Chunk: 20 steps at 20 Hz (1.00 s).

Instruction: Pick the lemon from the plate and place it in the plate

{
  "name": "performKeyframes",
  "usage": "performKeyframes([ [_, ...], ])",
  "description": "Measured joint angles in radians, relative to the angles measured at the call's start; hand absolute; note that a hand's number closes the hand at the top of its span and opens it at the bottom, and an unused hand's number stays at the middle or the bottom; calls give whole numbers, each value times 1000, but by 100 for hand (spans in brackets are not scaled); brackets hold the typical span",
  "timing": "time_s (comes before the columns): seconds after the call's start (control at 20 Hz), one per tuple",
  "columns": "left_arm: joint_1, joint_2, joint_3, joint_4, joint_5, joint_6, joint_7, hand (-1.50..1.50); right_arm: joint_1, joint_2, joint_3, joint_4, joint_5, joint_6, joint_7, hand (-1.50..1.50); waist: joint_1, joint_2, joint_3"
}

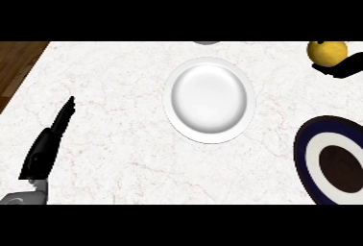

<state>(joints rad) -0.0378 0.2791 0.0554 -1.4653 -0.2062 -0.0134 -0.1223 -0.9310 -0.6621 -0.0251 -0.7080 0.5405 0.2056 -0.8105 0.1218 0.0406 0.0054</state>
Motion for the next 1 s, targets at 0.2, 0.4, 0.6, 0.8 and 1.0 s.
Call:
performKeyframes([
  [0.2,16,3,7,10,-3,2,-9,0,-88,23,1,88,-25,51,-93,150,-19,-8,-2],
  [0.4,19,16,33,28,9,-4,-18,0,-163,73,31,146,-22,60,-114,150,-42,-17,-4],
  [0.6,46,10,37,17,5,5,-23,0,-226,150,56,191,-23,67,-108,150,-59,-24,-5],
  [0.8,56,3,44,30,-4,19,-35,0,-289,227,74,224,-27,91,-68,150,-75,-29,-6],
  [1.0,77,7,56,10,3,13,-28,0,-314,316,111,235,-9,110,-10,150,-87,-34,-6],
])
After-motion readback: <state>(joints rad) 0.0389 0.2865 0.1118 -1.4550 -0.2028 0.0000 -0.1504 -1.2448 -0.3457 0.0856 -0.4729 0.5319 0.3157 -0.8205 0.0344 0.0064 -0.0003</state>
